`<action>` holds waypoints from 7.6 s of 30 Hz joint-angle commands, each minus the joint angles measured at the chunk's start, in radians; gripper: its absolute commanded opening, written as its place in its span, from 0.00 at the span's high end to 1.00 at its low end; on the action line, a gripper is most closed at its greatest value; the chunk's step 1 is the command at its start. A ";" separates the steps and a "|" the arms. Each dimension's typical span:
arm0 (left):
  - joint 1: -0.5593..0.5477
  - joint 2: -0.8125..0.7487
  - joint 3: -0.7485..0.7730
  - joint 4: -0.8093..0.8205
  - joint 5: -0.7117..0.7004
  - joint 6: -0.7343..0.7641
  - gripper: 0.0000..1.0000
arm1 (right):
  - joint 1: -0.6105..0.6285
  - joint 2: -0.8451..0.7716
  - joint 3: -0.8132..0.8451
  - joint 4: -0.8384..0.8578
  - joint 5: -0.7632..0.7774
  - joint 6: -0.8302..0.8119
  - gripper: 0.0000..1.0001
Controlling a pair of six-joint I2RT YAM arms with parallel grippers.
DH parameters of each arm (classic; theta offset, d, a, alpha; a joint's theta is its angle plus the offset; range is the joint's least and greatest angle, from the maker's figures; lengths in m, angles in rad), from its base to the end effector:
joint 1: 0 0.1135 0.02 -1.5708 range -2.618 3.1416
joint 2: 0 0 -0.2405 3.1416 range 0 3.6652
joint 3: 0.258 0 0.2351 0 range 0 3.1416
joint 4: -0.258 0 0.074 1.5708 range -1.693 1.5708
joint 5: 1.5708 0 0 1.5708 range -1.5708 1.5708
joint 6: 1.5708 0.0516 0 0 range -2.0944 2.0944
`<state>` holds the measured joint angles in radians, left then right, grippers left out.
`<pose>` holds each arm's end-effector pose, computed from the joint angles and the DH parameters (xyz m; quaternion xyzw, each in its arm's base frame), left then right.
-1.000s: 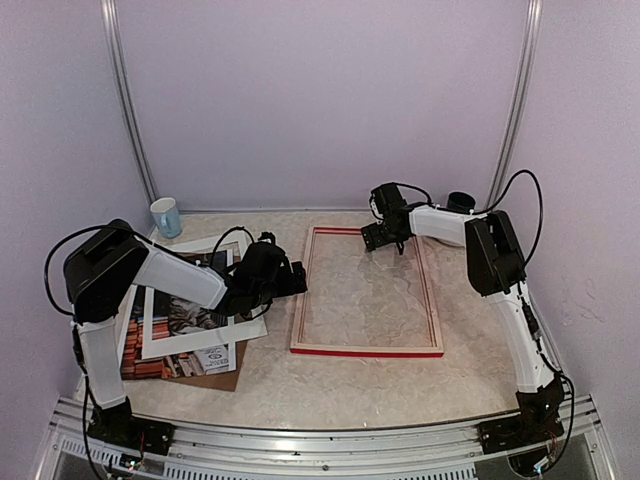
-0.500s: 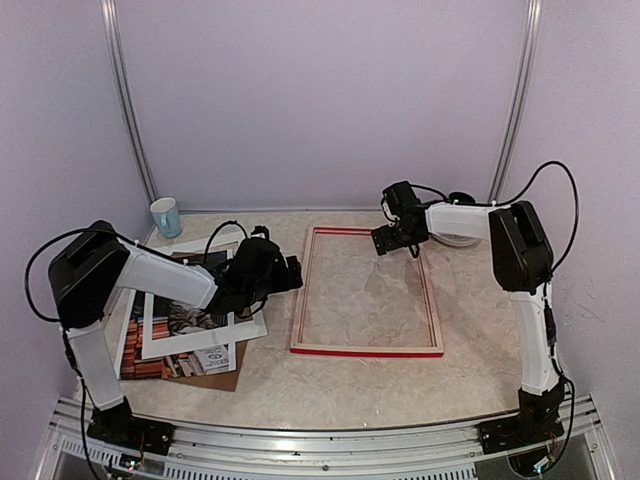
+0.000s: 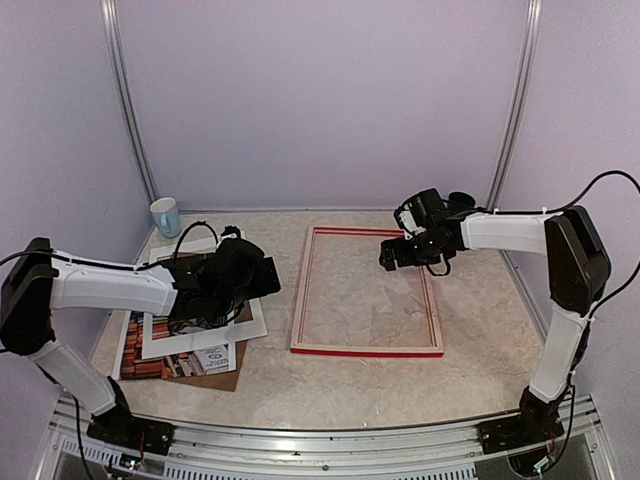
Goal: Put the photo into the frame
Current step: Press the glass panel against the frame body, then pick up the mat board from the photo, then place the mat board on the glass panel.
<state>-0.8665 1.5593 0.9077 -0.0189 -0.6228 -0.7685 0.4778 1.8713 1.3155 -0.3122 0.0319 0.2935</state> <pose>0.2335 -0.2283 0.1918 -0.0912 0.8626 -0.1134 0.4845 0.3534 0.1811 0.1784 -0.0809 0.9353 0.1156 0.3245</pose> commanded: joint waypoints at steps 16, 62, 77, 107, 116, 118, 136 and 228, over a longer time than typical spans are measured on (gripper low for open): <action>0.112 -0.365 -0.370 -0.070 0.054 -0.168 0.01 | 0.406 0.113 0.225 0.059 -0.332 0.207 0.01; 0.078 -0.243 -0.653 0.351 0.298 -0.206 0.01 | 0.500 0.664 0.718 0.042 -0.526 0.602 0.01; 0.069 -0.262 -0.642 0.318 0.258 -0.199 0.01 | 0.441 0.493 0.403 0.482 -0.729 0.769 0.05; -0.003 -0.383 -0.588 0.198 0.164 -0.200 0.01 | 0.433 0.486 0.434 0.337 -0.677 0.653 1.00; -0.009 -0.492 -0.574 0.149 0.146 -0.180 0.01 | 0.380 0.266 0.146 0.481 -0.678 0.691 1.00; -0.011 -0.504 -0.571 0.137 0.138 -0.176 0.01 | 0.364 0.200 0.061 0.507 -0.674 0.694 1.00; -0.013 -0.414 -0.545 0.151 0.109 -0.190 0.01 | 0.229 -0.175 -0.301 0.391 -0.519 0.527 1.00; 0.097 -0.805 -0.645 -0.088 -0.078 -0.328 0.01 | 0.142 -0.541 -0.454 0.024 0.037 0.401 0.98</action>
<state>-0.7586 0.7456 0.2752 -0.1516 -0.6895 -1.1149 0.6594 1.3918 0.9657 -0.3321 0.0292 0.6296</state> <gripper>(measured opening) 0.989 0.021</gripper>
